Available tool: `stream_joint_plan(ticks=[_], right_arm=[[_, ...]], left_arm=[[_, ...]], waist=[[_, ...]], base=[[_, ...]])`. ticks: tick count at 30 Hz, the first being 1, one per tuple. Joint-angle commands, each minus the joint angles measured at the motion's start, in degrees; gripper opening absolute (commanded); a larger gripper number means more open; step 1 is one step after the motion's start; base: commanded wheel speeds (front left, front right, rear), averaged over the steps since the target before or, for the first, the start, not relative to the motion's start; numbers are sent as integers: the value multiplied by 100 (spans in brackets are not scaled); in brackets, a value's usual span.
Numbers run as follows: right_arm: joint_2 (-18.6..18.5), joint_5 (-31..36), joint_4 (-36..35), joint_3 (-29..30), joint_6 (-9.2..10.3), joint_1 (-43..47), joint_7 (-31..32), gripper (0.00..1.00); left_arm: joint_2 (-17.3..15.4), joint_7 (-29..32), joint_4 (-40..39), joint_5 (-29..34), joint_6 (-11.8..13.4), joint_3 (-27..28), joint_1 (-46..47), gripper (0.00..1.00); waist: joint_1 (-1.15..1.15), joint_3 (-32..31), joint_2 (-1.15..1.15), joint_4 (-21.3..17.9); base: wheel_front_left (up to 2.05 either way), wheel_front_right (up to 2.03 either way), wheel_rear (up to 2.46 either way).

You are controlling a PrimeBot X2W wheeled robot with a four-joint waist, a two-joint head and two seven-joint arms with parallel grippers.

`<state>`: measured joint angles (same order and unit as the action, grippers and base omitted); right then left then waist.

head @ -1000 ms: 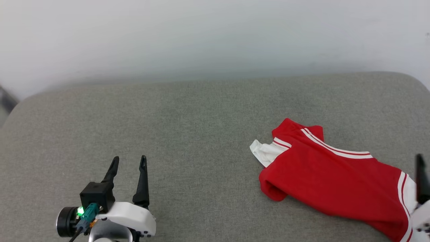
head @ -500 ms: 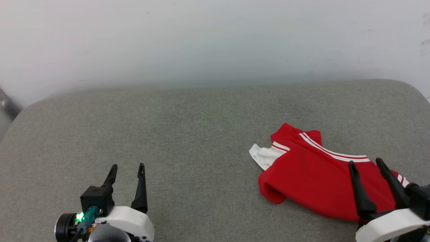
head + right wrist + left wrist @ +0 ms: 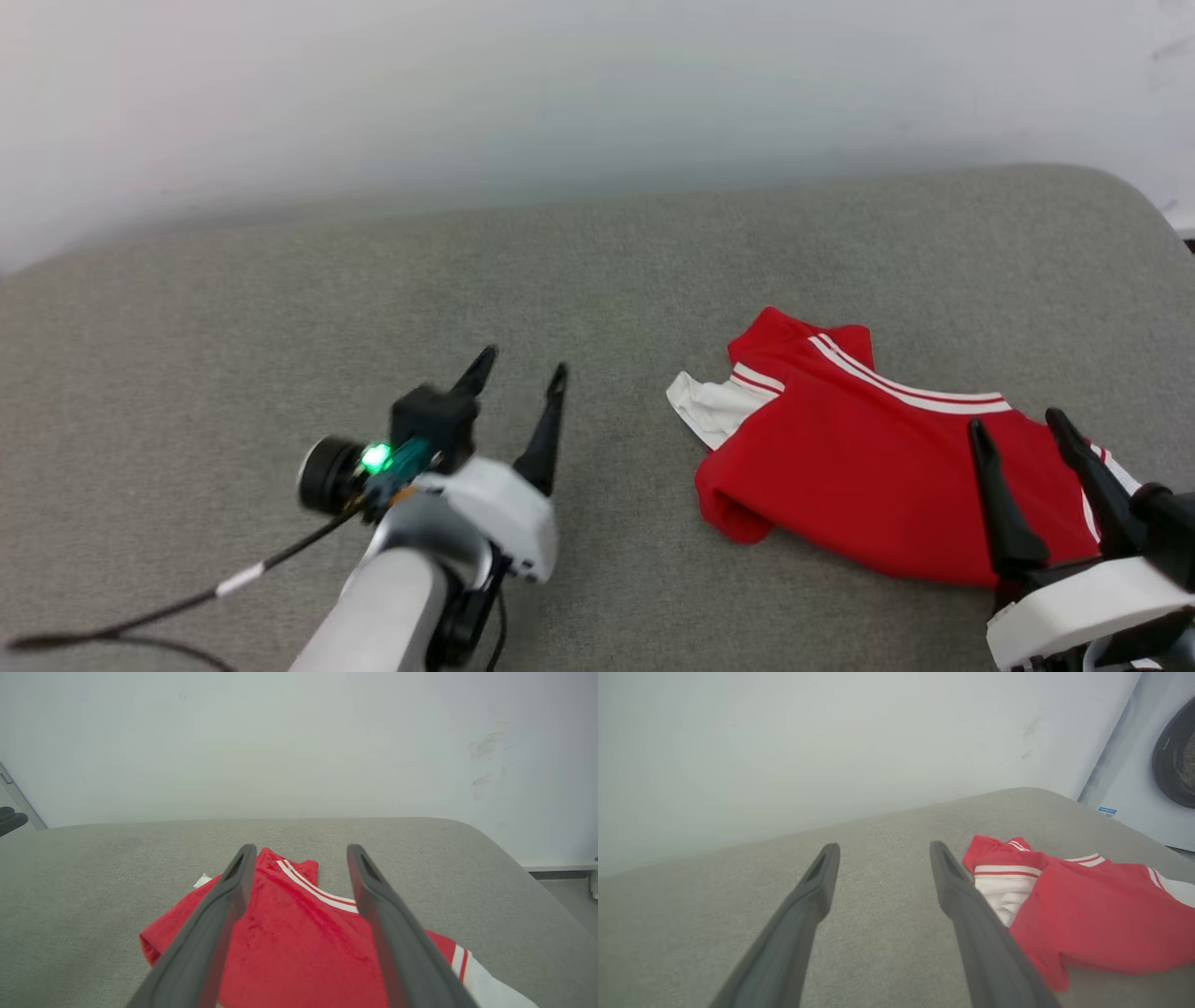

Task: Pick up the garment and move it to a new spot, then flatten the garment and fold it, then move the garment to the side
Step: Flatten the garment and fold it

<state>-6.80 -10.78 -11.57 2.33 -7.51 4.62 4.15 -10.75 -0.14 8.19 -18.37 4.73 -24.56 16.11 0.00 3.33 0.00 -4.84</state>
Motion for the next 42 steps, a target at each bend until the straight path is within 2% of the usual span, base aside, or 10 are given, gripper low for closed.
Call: stream_joint_plan(ticks=[1, 8, 13, 24, 25, 28, 30, 34, 39, 42], right_arm=[[34, -1, -35, -1, 4, -104, 18, 100], [94, -28, -55, 77, 4, -267, 4, 100], [134, -74, -5, 118, 4, -370, -29, 100], [230, -269, 226, 29, 4, -594, -178, 100], [235, -277, 256, 20, 4, -606, -200, 100], [248, -299, 337, 0, 4, -608, -248, 100], [248, -322, 373, -7, 4, -627, -275, 100], [249, -324, 453, 62, 4, -616, -260, 100], [200, -271, 433, 180, 4, -510, -197, 100], [198, -238, 376, 227, 3, -430, -134, 100]], left_arm=[[39, 32, 56, 29, -41, -47, 160, 100], [461, 609, 629, 46, -607, -696, 1198, 100], [603, 1237, 1101, -26, -965, -1226, 1624, 100], [476, 3215, 2530, -355, -1206, -2174, 2125, 99], [456, 3373, 2628, -424, -1208, -2251, 2123, 63], [417, 3685, 2749, -625, -1220, -2494, 2161, 0], [363, 3684, 2726, -722, -1221, -2596, 2229, 0], [211, 3248, 2593, -677, -1185, -2474, 2473, 0], [-8, 2616, 2062, -513, -930, -2294, 2564, 0], [-354, 2461, 1583, -409, -736, -2212, 2356, 0]], waist=[[0, 141, 0, -107], [0, 609, 0, -402], [0, 902, 0, -555], [0, 1340, 0, -820], [0, 1356, 0, -840], [0, 1376, 0, -881], [0, 1369, 0, -898], [0, 1241, 0, -824], [0, 912, 0, -521], [0, 691, 0, -263]], base=[[0, 0, 0], [0, 0, 0], [0, 0, 0], [0, 0, 0], [0, 0, 0], [0, 0, 0], [0, 0, 0], [0, 0, 0], [0, 0, 0], [0, 0, 0]])
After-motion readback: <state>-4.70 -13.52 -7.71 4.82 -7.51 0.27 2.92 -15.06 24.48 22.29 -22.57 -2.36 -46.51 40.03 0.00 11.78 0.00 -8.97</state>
